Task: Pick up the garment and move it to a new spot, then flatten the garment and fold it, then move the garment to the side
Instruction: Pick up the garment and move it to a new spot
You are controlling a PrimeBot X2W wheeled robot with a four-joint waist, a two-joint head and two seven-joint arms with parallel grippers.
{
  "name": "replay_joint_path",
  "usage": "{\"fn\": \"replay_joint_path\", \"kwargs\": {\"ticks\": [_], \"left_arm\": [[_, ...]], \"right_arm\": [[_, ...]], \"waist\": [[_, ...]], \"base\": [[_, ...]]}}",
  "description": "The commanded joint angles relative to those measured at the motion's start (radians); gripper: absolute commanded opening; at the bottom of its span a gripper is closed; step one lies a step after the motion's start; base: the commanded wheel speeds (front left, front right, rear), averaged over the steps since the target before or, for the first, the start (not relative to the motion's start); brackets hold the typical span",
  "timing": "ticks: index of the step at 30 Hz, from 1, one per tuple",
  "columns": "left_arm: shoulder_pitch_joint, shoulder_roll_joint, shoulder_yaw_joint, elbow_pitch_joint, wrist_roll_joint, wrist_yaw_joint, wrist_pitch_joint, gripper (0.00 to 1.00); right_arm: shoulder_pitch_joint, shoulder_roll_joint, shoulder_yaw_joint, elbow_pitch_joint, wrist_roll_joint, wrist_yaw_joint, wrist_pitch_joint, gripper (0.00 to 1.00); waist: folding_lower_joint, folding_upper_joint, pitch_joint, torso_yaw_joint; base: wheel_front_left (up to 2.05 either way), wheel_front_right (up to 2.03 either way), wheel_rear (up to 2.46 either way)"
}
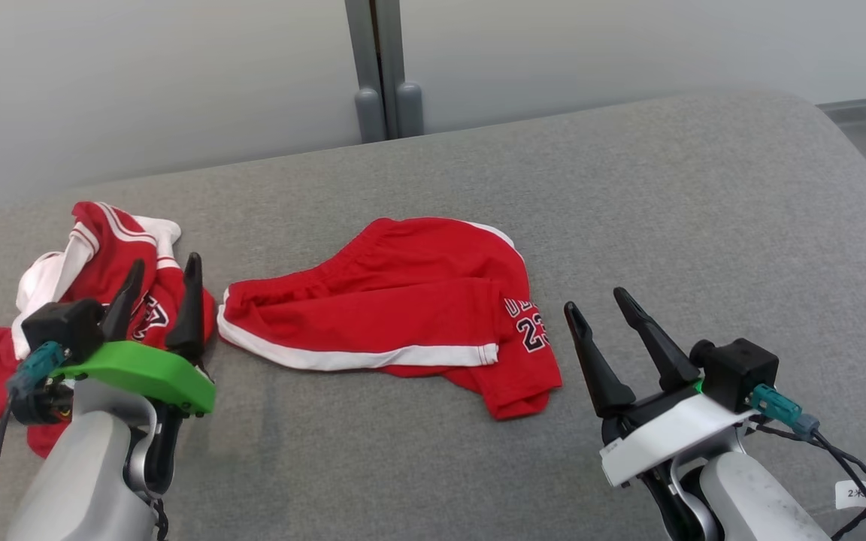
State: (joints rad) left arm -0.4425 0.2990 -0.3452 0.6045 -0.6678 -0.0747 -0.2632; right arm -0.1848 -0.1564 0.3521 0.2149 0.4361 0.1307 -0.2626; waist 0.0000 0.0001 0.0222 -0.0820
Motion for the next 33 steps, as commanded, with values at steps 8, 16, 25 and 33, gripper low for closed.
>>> {"fn": "replay_joint_path", "kwargs": {"ticks": [8, 16, 25, 33], "left_arm": [[0.244, 0.003, 0.134, -0.334, 0.163, 0.071, -0.001, 1.00], [0.420, -0.050, 0.191, -0.461, 0.294, 0.085, -0.001, 1.00], [0.464, -0.113, 0.249, -0.438, 0.366, 0.040, -0.001, 1.00], [0.452, -0.152, 0.282, -0.419, 0.407, 0.003, -0.001, 1.00]], "right_arm": [[0.039, -0.015, -0.029, -0.017, -0.012, 0.000, -0.003, 1.00], [0.080, -0.021, -0.072, -0.019, -0.018, 0.000, -0.003, 1.00], [0.092, -0.035, -0.150, -0.030, -0.040, 0.000, -0.003, 1.00], [0.085, -0.033, -0.128, -0.018, -0.035, 0.000, -0.003, 1.00]], "waist": [[0.0000, -0.0001, -0.032, 0.049], [0.0000, -0.0001, -0.042, 0.061], [0.0000, -0.0001, -0.040, 0.062], [0.0000, -0.0001, -0.044, 0.061]], "base": [[0.00, 0.00, 0.00], [0.00, 0.00, 0.00], [0.00, 0.00, 0.00], [0.00, 0.00, 0.00]]}}
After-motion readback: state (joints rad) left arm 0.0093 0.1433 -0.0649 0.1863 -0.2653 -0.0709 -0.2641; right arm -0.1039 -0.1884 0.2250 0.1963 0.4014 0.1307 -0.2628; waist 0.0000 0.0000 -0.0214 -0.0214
